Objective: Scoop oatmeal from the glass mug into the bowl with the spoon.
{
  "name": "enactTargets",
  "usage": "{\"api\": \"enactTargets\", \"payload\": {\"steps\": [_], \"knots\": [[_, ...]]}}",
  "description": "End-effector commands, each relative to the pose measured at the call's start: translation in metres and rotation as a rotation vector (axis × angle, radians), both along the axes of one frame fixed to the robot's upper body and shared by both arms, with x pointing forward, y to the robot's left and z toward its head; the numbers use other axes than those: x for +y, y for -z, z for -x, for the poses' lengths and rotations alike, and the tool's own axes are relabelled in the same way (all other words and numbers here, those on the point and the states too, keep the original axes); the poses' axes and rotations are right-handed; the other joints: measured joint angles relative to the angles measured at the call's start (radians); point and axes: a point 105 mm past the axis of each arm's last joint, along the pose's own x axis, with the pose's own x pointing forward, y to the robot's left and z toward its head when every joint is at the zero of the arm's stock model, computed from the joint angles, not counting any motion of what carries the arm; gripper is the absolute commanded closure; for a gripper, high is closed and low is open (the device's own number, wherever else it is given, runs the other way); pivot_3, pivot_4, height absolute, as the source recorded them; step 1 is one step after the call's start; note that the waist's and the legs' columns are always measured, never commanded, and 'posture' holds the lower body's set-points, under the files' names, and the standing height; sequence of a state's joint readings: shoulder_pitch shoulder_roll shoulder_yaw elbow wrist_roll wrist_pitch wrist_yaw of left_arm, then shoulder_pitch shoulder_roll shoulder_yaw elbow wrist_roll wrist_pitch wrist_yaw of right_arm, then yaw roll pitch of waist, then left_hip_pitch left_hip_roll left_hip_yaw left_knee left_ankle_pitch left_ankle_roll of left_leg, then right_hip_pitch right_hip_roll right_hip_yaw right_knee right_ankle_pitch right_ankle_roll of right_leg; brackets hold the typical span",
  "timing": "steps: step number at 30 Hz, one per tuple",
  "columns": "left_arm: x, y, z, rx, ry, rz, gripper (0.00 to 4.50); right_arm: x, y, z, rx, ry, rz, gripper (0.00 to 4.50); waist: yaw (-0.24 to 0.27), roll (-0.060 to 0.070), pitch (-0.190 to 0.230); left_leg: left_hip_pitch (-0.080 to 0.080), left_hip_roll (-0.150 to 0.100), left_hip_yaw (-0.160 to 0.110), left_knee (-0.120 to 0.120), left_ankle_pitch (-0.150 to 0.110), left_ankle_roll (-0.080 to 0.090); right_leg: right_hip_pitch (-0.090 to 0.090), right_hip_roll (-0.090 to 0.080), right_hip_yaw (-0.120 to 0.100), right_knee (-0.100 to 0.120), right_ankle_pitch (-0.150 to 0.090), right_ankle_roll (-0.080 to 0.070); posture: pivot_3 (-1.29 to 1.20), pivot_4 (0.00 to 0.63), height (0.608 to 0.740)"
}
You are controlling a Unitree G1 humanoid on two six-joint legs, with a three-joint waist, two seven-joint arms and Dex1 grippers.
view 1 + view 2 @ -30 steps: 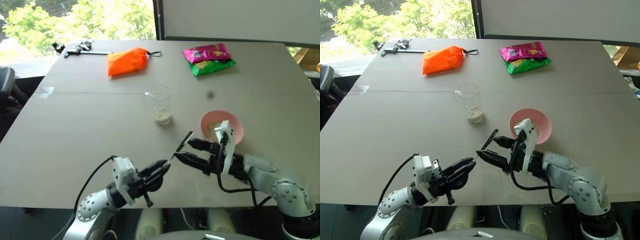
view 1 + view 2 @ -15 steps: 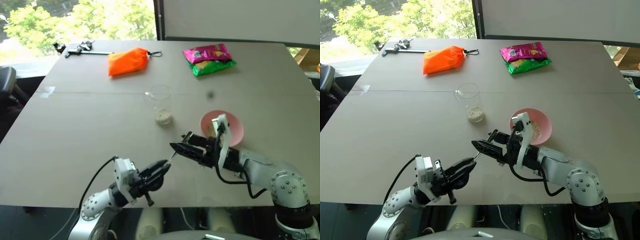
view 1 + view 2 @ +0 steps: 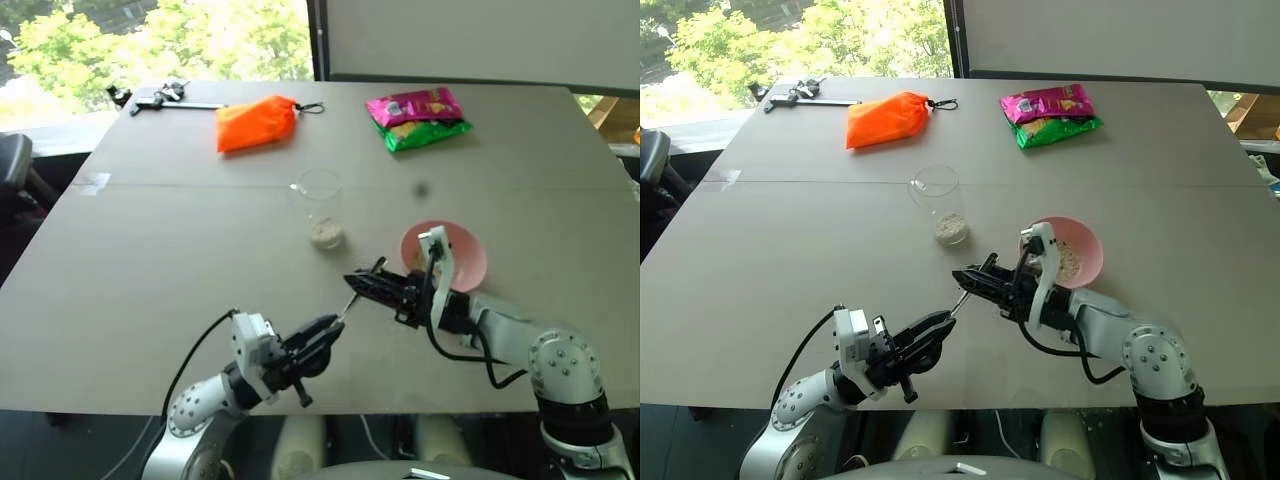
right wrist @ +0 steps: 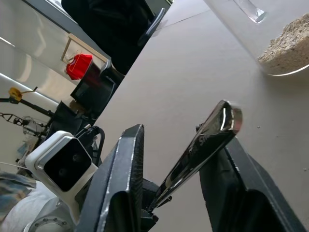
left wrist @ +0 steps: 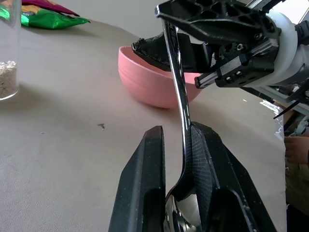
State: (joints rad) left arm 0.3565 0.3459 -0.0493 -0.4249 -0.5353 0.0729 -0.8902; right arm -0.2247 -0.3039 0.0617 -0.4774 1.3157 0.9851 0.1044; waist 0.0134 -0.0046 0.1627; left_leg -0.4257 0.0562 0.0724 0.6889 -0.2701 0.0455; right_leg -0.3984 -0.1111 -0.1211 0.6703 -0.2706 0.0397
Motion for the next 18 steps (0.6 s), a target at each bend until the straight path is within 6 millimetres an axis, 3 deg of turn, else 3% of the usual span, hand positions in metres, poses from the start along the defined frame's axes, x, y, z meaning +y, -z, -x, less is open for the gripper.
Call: {"api": "enactTargets", "payload": {"steps": [1, 9, 10, 12, 16, 18], "knots": [[-0.0041, -0.0091, 0.0013, -0.03, 0.018, 0.007, 4.22, 0.0057, -0.0162, 0.0051, -0.054, -0.038, -0.053, 4.41, -0.001, 0.0, 0.0, 0.0, 0.0, 0.0, 0.0, 0.0, 0.0, 0.0, 0.0, 0.0, 0.0, 0.0, 0.0, 0.0, 0.15, 0.696], [-0.0034, -0.0103, -0.0019, 0.0, -0.005, 0.038, 4.22, 0.0048, -0.0191, 0.0044, -0.062, -0.011, -0.063, 4.41, 0.0, 0.001, 0.0, 0.0, 0.0, 0.0, 0.0, 0.0, 0.0, -0.001, 0.0, 0.001, 0.002, 0.0, 0.0, 0.0, 0.15, 0.696], [-0.0034, -0.0107, -0.0026, 0.008, -0.007, 0.047, 3.21, 0.0053, -0.0196, 0.0045, -0.063, -0.009, -0.062, 4.5, 0.0, 0.001, 0.0, 0.0, 0.0, 0.0, 0.0, 0.0, 0.0, -0.001, 0.0, 0.001, 0.002, 0.0, 0.0, 0.0, 0.15, 0.696], [-0.0037, -0.0113, -0.0031, 0.01, -0.008, 0.048, 2.5, 0.0056, -0.0208, 0.0045, -0.064, -0.004, -0.063, 4.5, -0.001, 0.0, 0.0, 0.0, 0.0, 0.001, 0.0, 0.0, 0.0, -0.002, 0.0, 0.002, 0.003, 0.0, 0.0, 0.0, 0.15, 0.696], [-0.0037, -0.012, -0.0035, 0.006, -0.015, 0.047, 0.6, 0.0043, -0.0224, 0.0041, -0.066, 0.004, -0.062, 4.5, -0.001, 0.0, 0.0, -0.001, 0.0, 0.001, 0.0, 0.001, -0.001, -0.004, 0.0, 0.002, 0.004, 0.0, 0.0, 0.0, 0.15, 0.696], [-0.003, -0.0127, -0.0039, -0.006, -0.027, 0.041, 0.1, 0.003, -0.0228, 0.0031, -0.065, 0.011, -0.061, 4.5, 0.0, 0.0, 0.0, -0.001, 0.0, 0.001, 0.001, 0.001, -0.001, -0.004, 0.0, 0.002, 0.005, 0.0, 0.0, 0.0, 0.15, 0.696]]}}
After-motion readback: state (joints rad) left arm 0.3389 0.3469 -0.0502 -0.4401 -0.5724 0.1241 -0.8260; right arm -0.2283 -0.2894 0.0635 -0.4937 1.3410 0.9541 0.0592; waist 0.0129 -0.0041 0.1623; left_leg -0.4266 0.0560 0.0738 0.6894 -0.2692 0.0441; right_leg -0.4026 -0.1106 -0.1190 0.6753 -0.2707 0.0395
